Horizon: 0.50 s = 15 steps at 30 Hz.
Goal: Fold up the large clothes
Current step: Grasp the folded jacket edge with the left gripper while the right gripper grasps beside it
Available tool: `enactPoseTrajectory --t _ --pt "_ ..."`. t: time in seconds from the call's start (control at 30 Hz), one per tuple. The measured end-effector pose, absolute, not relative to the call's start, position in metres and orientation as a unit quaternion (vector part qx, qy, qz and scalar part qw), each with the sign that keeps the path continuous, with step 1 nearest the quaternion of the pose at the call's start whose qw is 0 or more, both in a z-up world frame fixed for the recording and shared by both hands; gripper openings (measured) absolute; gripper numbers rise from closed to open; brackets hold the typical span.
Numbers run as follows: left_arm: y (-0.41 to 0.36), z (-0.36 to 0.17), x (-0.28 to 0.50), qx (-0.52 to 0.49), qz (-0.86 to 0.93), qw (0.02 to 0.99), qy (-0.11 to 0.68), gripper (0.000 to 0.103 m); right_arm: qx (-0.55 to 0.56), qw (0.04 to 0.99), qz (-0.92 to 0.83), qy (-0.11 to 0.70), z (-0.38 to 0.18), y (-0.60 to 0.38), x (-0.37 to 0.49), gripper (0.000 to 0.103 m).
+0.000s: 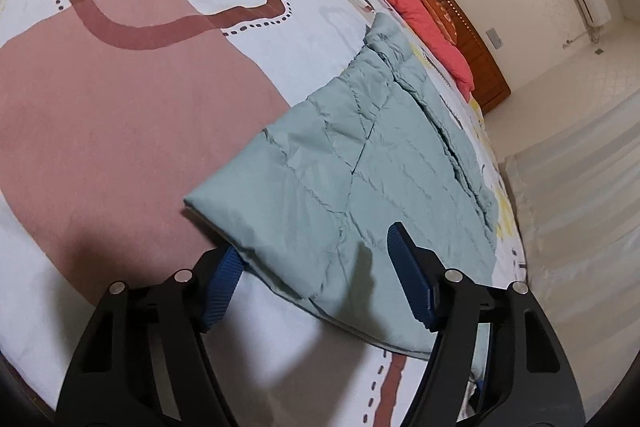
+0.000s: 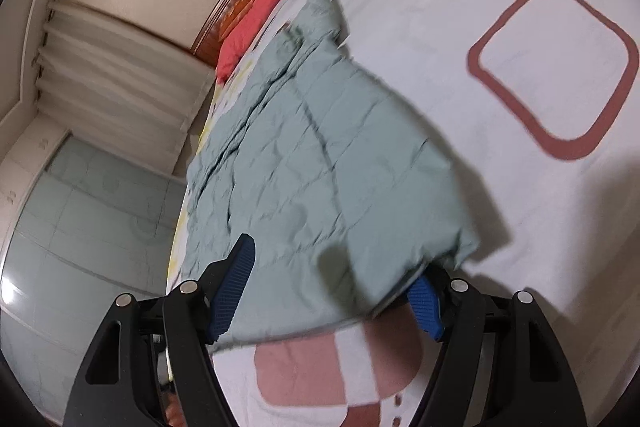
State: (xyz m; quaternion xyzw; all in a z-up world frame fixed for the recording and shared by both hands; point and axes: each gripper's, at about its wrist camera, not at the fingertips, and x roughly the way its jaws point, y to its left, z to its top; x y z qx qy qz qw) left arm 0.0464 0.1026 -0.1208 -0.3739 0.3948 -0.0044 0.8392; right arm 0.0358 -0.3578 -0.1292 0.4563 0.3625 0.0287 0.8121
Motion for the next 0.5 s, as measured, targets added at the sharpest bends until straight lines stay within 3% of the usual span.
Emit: enactPoseTrajectory --t 0.07,0.13,0.17,0.23,0.3,0.5 --pt "0.107 -0.121 0.053 -0.385 0.003 0.837 0.388 0.070 0.462 0.814 0.020 0.352 -0.131 -0.362 0.042 0.069" --pt "0.111 -0.122 0.060 -0.393 0.008 0.838 0.378 0.067 0.453 0.820 0.013 0.350 -0.131 -0.361 0.050 0.054" --pt "0.112 -0.123 0.062 -0.395 0.009 0.838 0.377 0.060 0.452 0.820 0.013 0.352 -0.132 -0.362 0.053 0.049" --pt "0.113 -0.127 0.067 -0.405 -0.001 0.831 0.381 0.032 0.459 0.811 0.021 0.361 -0.138 -0.362 0.061 0.025" --pt "0.111 -0.133 0.070 -0.414 -0.010 0.823 0.390 0.018 0.461 0.807 0.021 0.368 -0.143 -0.362 0.064 0.015" --pt "0.111 -0.119 0.068 -0.399 -0.025 0.838 0.370 0.005 0.436 0.827 0.033 0.354 -0.129 -0.360 0.061 0.007"
